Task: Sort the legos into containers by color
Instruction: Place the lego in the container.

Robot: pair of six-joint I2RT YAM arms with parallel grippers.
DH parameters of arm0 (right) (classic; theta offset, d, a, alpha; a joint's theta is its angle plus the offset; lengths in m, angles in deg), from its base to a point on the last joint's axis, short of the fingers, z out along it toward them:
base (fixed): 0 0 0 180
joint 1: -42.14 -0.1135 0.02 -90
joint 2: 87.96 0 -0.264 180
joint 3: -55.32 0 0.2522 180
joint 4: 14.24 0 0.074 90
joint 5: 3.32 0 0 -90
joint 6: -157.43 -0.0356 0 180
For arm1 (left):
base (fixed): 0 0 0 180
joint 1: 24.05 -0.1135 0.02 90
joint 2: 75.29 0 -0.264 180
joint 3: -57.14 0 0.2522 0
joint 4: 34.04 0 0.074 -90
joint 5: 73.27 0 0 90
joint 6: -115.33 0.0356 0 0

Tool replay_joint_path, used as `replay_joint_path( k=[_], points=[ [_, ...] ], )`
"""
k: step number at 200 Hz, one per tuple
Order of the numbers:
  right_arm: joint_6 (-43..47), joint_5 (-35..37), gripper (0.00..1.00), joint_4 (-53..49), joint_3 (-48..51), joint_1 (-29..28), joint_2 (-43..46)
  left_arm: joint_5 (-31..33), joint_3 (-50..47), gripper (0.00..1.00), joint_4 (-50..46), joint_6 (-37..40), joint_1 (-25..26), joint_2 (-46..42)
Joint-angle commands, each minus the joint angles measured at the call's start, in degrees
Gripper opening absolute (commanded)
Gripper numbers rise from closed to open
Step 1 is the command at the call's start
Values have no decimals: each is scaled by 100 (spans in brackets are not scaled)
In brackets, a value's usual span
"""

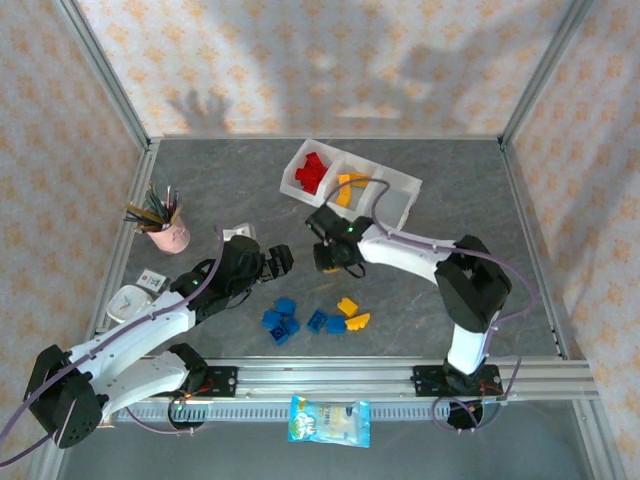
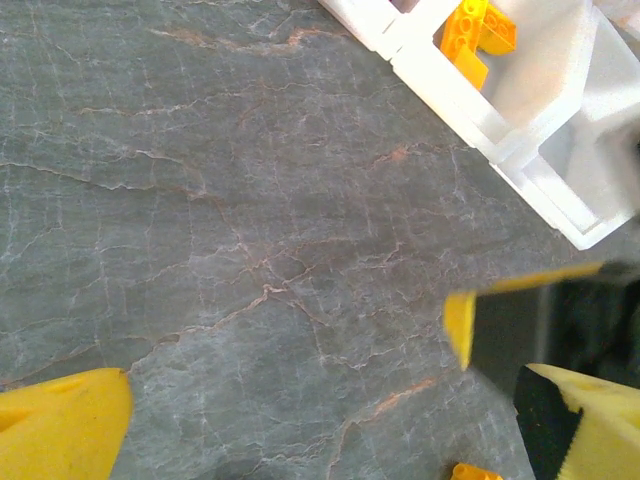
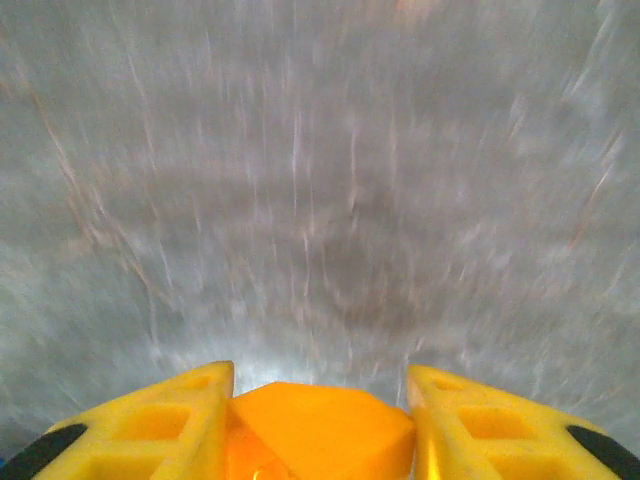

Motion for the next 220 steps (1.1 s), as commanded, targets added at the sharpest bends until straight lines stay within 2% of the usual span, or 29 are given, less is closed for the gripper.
replay_joint_path(
  k=[1,34,86,106,129,159,220],
  points=[
    [263,134,42,-32,-776,424,-264,54,383,99,161,211,-64,234],
    [426,237,42,-26,-1909,1089,-1008,20,630,99,585,317,-125,669],
    [566,566,42,-163,-3872,1800,-2476,-78,1067,99,1245,410,-197,1484],
    [666,521,51,-308,-4590,1887,-2872,-129,1222,99,1320,428,-206,1751],
    [758,465,60,-494,-5056,1888,-2930,-244,1346,99,1333,454,-206,1919],
    [775,441,63,-543,-4595,1873,-2398,-304,1387,99,1208,513,-206,1872],
    [580,87,68,121,-1368,1430,-197,-434,1063,99,832,485,-83,1380]
  ],
)
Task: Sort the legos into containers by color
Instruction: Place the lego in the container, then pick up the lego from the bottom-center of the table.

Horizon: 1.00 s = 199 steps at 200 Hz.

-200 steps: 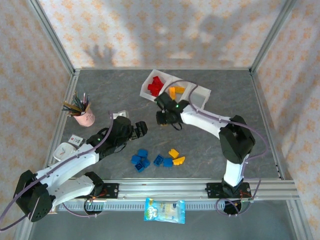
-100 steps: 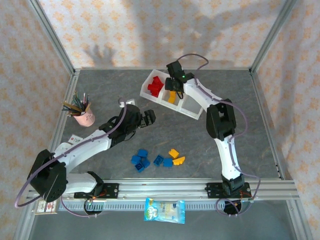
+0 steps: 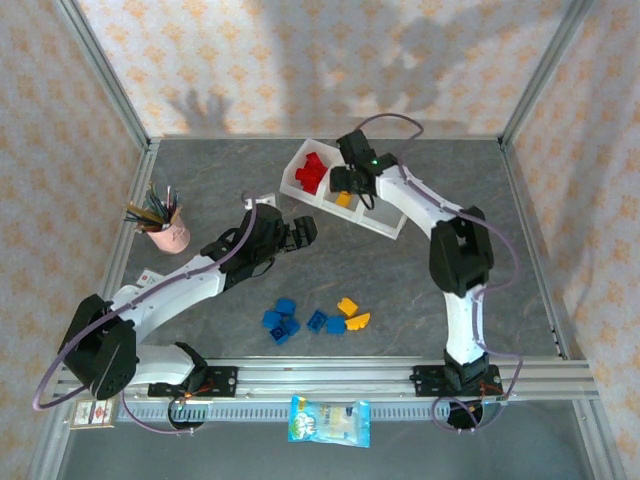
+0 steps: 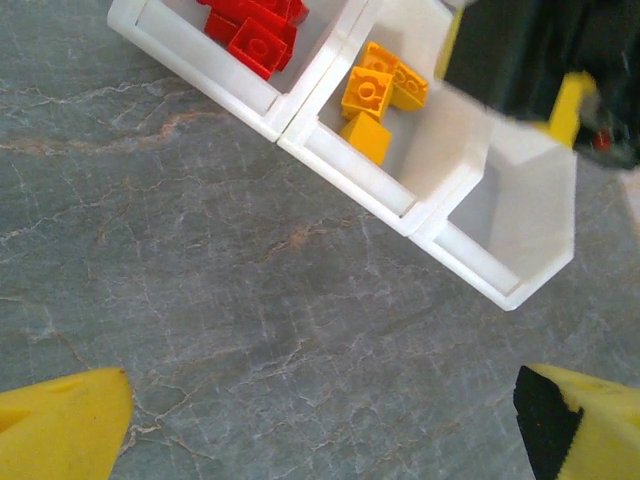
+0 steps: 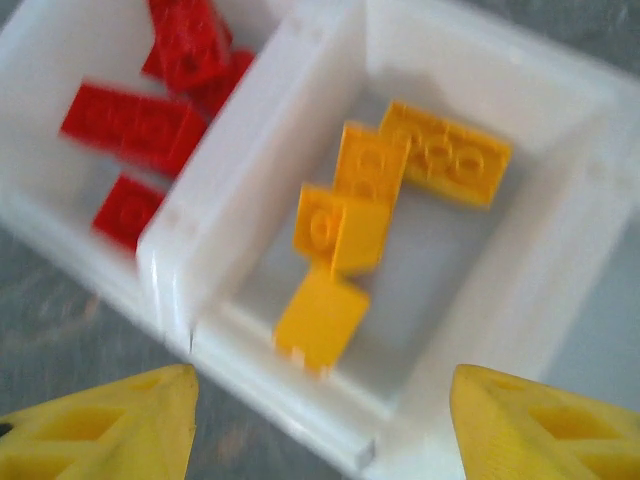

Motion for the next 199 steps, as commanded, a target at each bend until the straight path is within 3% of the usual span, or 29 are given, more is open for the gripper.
replay_joint_path(
  k=[1,85,136,199],
  points=[
    [-127,-145,68,183,934,-187,908,-85,-149,99,-244,48,61,-329],
    [-525,-61,71,-124,3462,-1094,2728,-287,-908,99,-705,-224,298,-1258],
    [-866,-182,73,-64,4342,-1781,3074,-293,-1133,99,-971,-315,360,-1675],
    [-1020,-433,76,133,4687,-2388,2930,-220,-1196,99,-1080,-342,360,-1744]
  ],
)
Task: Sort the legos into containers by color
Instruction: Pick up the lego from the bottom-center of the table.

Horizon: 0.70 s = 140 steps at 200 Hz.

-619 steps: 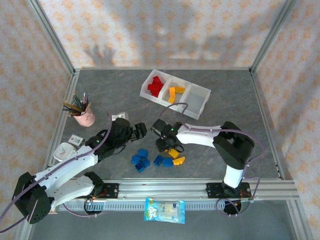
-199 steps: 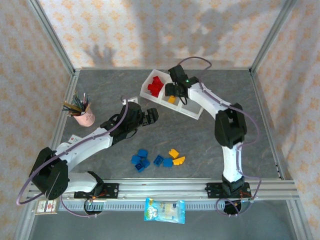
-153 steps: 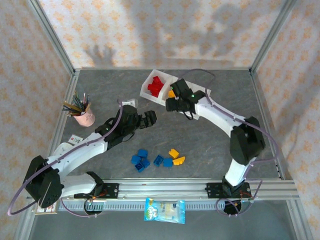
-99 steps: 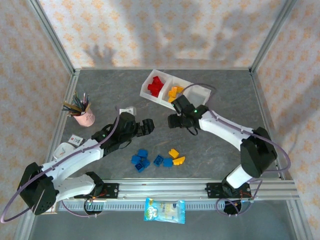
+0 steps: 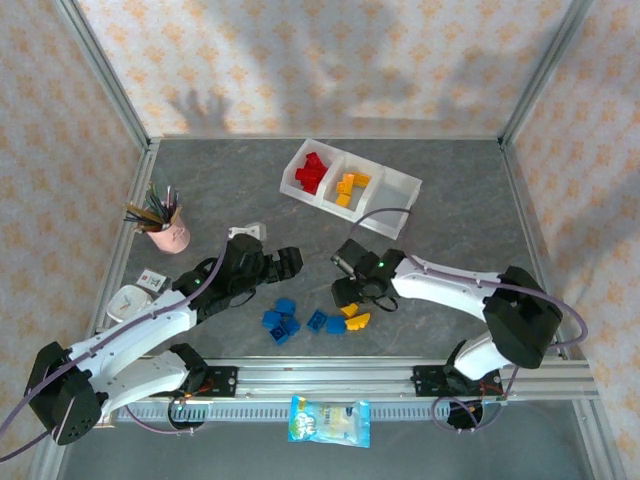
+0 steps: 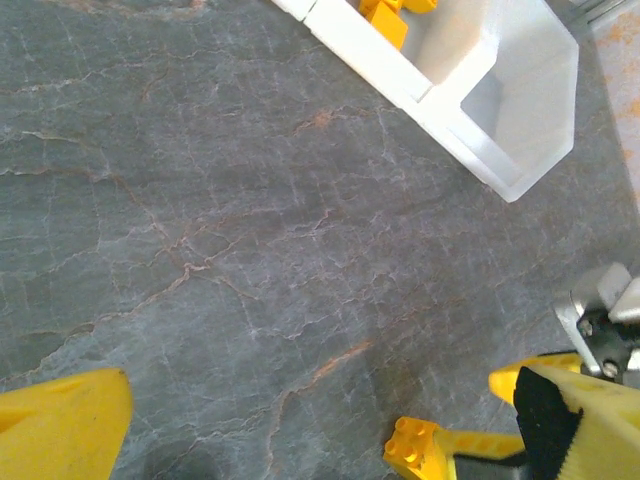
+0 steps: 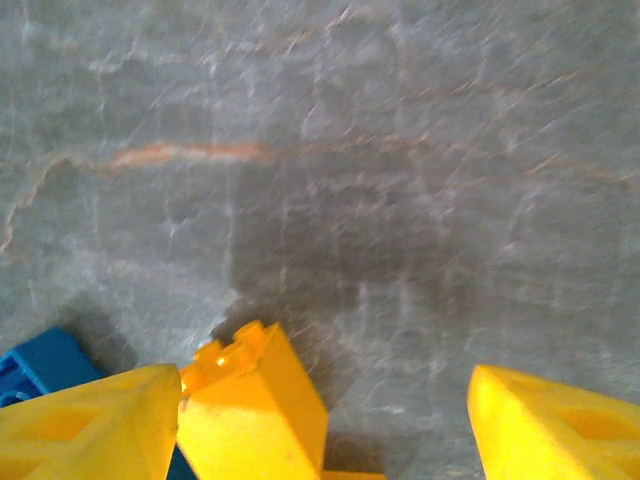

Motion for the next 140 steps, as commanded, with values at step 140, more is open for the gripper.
replay_joint_path(
  k=[140],
  points=[
    [-670,559,53,54,-79,-216,-782,132,-100,99,-228,-11,52,-26]
  ],
)
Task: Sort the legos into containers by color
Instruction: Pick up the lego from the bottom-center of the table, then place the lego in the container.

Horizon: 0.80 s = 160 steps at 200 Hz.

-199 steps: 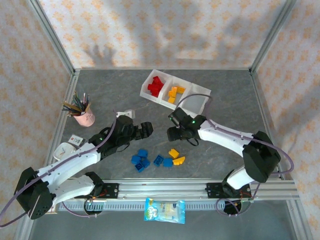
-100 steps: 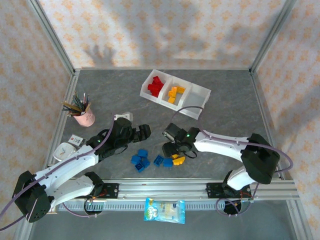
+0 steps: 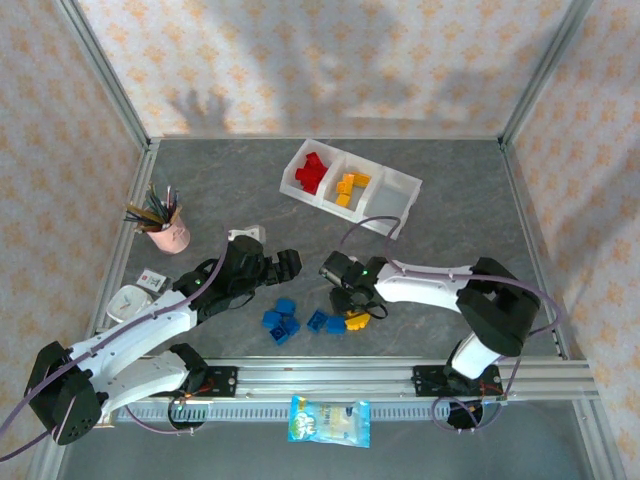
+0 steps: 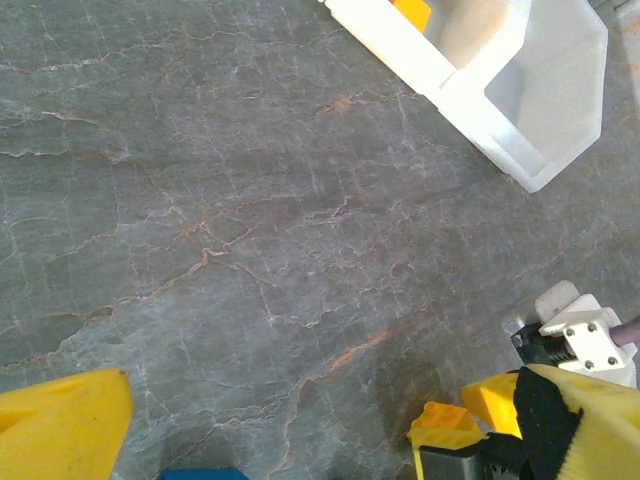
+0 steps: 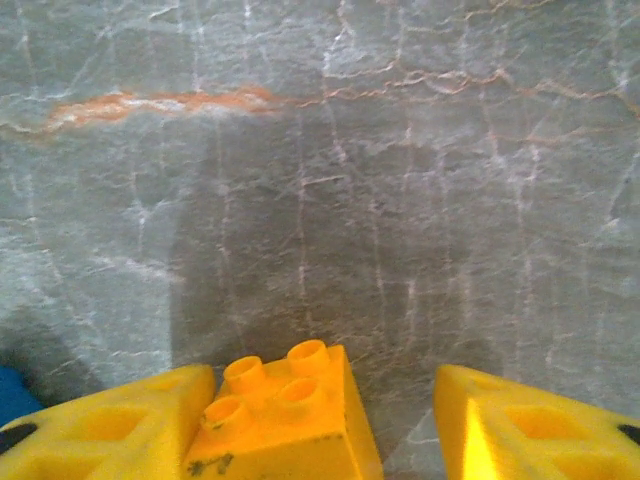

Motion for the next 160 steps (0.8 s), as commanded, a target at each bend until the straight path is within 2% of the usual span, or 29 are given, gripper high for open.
replay_joint_path(
  k=[1,45,84,115,160],
  points=[
    [-155,295,53,-169,-87,69,-81,112,-65,99,-102,-9,49,-26],
    [-159,280,37,-113,-156,75,-93,141,-48,99,-82,9,47,5],
    [-108,298,33,-156,-438,274,115,251,51,99,-99,50,47,26],
    [192,441,33,-143,-1107,700,110,394,227,99,2,129,13,100],
    [678,725,33,283,-2569,1721,-701,584,673,99,286,277,-115,551]
  ],
)
